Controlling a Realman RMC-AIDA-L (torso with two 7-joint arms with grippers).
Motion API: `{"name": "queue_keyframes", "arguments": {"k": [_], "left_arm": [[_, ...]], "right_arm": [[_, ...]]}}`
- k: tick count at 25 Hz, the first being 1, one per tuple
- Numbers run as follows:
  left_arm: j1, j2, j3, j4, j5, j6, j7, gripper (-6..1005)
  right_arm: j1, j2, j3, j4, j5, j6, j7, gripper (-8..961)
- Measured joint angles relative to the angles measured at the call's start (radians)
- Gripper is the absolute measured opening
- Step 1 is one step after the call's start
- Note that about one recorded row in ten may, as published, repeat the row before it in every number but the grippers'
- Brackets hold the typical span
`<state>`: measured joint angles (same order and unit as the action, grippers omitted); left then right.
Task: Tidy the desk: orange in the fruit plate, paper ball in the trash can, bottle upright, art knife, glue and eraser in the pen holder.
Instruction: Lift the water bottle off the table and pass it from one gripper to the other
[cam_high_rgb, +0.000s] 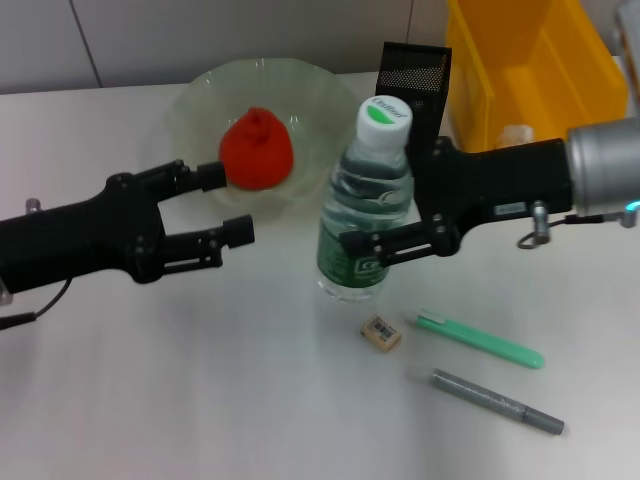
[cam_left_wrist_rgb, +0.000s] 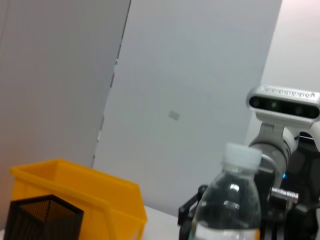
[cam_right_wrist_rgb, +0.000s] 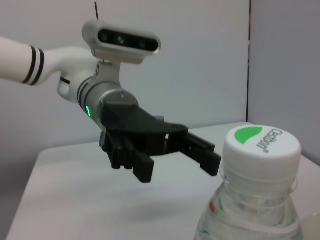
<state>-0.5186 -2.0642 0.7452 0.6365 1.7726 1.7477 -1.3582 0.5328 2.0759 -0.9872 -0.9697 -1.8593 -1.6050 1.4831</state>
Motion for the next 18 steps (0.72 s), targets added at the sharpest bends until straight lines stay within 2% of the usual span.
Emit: {"name": "queue_keyframes", "arguments": {"k": [6, 11, 18], "left_arm": [[-0.023, -0.004, 0.01, -0.022, -0.028, -0.079, 0.01, 836], [-0.043, -0.002, 0.011, -0.041, -0.021, -0.091, 0.01, 836], [-0.047, -0.003, 0.022, -0.043, -0.021, -0.078, 0.024, 836]], "right_arm": [[0.088, 0.001, -0.036, 0.138, -0.036, 0.089, -0.072, 767], [0.121, 0.006, -0.124, 0.182, -0.026, 0.168, -0.081, 767], [0.165, 0.008, -0.19, 0.234, 0.001, 0.221, -0.082, 767]]}}
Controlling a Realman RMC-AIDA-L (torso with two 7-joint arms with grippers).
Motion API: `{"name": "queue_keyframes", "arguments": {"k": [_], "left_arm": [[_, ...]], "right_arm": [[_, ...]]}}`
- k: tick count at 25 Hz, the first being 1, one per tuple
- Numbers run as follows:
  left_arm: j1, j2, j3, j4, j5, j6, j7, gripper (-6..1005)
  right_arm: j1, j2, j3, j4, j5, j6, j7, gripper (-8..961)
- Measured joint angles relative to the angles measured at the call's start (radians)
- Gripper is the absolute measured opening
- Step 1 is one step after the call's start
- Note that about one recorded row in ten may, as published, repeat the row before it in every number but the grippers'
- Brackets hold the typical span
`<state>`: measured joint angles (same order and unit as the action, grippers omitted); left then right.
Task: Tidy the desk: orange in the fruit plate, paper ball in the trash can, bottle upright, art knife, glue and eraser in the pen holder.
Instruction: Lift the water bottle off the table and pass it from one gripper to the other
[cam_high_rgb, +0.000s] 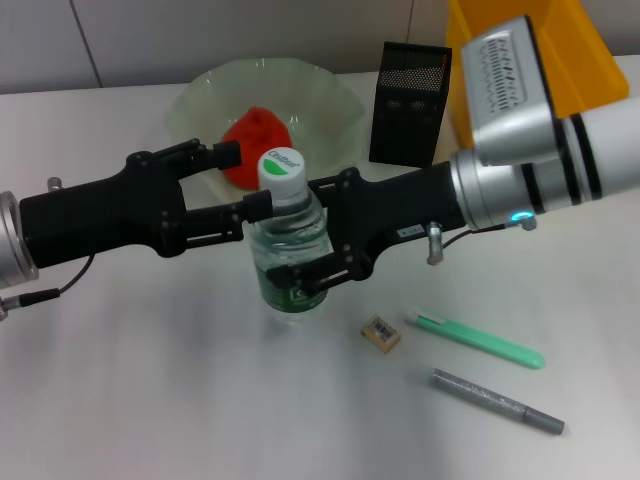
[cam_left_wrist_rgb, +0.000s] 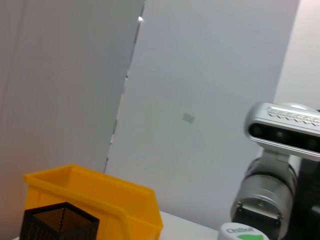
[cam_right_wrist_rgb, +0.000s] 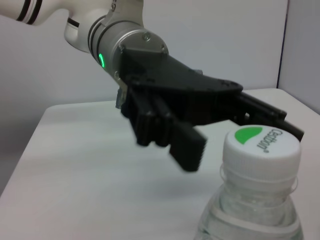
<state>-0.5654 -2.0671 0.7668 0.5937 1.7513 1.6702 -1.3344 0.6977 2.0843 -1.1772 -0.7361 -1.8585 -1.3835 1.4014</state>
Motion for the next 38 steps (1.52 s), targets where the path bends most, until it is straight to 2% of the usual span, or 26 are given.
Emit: {"name": "queue_keyframes", "arguments": {"k": [11, 18, 38], "left_arm": [[-0.004, -0.003, 0.027, -0.001, -0.012, 0.016, 0.062, 835], [-0.013, -0.004, 0.026, -0.009, -0.026, -0.009, 0.062, 835], [-0.001, -0.004, 0.028, -0.009, -0.027, -0.009, 0.063, 835]], "right_arm": [[0.038, 0.0, -0.007, 0.038, 0.015, 0.022, -0.001, 767], [0.059, 0.001, -0.046, 0.059, 0.015, 0.048, -0.002, 766], [0.068, 0.002, -0.058, 0.06, 0.04, 0.054, -0.002, 766]]}}
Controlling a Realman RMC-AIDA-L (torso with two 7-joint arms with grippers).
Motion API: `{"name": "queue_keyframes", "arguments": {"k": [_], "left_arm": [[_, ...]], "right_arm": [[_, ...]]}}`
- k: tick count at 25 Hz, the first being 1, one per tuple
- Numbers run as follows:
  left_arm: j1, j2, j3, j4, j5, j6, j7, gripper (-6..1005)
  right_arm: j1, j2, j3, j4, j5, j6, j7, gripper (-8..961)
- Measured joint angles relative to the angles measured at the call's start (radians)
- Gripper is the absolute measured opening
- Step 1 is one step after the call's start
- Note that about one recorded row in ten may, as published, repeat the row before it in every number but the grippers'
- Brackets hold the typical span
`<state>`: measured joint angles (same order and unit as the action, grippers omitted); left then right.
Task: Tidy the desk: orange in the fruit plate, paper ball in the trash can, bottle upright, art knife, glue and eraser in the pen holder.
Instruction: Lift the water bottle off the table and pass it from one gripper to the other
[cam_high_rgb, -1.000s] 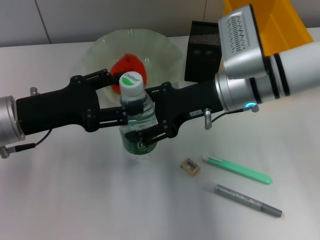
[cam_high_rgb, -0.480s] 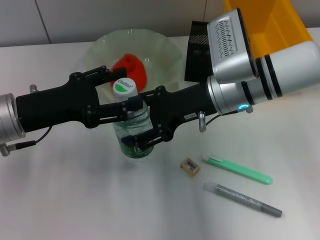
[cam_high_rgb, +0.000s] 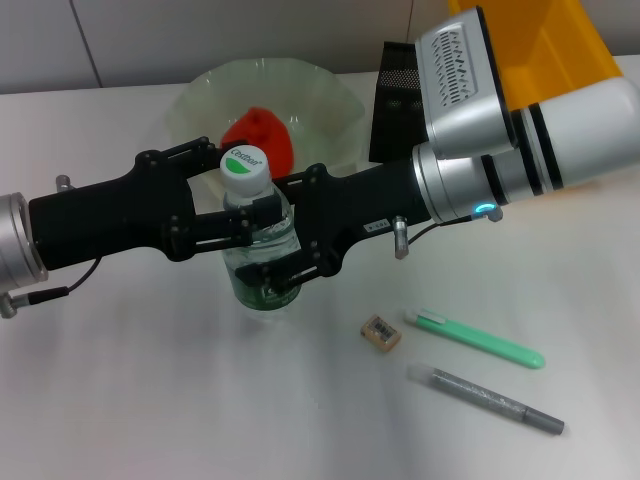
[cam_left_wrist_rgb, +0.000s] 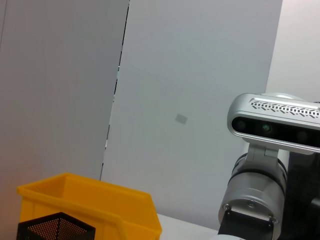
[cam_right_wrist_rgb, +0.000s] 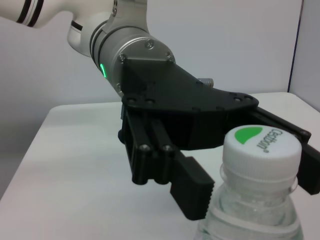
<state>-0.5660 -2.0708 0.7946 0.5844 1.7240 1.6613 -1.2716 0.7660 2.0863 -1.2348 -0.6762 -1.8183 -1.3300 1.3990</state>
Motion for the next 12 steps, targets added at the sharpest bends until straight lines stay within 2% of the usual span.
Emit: {"name": "queue_keyframes", "arguments": {"k": [12], "left_arm": [[-0.014, 0.0, 0.0, -0.025, 0.0, 0.0, -0.004, 834]], "right_arm": [[-0.001, 0.0, 0.0, -0.002, 0.001, 0.002, -0.004, 766]]}}
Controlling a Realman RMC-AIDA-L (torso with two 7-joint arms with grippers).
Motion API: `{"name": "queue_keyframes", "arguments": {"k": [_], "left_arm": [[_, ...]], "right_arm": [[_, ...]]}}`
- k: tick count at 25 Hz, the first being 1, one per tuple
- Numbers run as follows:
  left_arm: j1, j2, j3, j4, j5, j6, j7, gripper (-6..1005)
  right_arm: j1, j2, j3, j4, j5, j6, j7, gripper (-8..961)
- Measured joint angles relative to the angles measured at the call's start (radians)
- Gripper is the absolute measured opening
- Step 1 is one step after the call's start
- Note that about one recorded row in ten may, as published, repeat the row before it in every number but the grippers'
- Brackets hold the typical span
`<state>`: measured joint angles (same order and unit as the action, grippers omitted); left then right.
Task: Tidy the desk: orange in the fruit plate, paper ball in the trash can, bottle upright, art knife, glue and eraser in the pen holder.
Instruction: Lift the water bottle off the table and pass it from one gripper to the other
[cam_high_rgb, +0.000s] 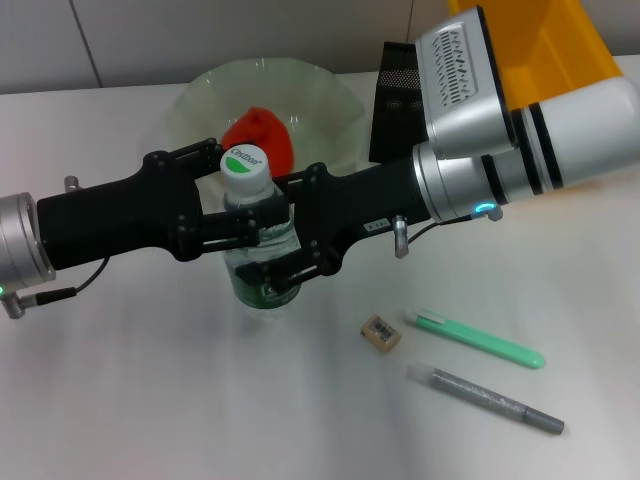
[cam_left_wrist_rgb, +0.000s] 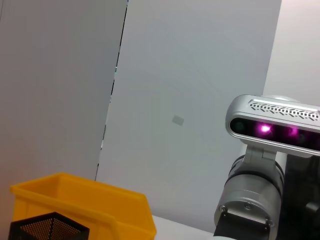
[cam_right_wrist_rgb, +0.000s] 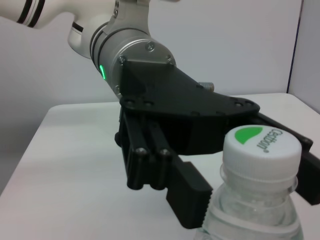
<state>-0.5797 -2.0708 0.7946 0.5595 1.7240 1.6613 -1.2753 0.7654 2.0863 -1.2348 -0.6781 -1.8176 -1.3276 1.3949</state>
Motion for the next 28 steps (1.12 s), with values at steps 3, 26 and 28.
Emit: {"name": "queue_keyframes", "arguments": {"k": [3, 26, 28], "left_arm": [[-0.001, 0.001, 0.0, -0.011, 0.0, 0.004, -0.013, 834], [0.004, 0.003, -0.004, -0.013, -0.011, -0.014, -0.032, 471], [0.005, 0.004, -0.003, -0.013, -0.009, -0.025, -0.044, 470]], "right_arm": [[0.0, 0.0, 0.0, 0.001, 0.0, 0.002, -0.006, 766], [-0.008, 0.001, 0.0, -0.004, 0.024, 0.001, -0.025, 766], [-0.009, 0.001, 0.0, -0.007, 0.025, -0.001, -0.032, 766]]}}
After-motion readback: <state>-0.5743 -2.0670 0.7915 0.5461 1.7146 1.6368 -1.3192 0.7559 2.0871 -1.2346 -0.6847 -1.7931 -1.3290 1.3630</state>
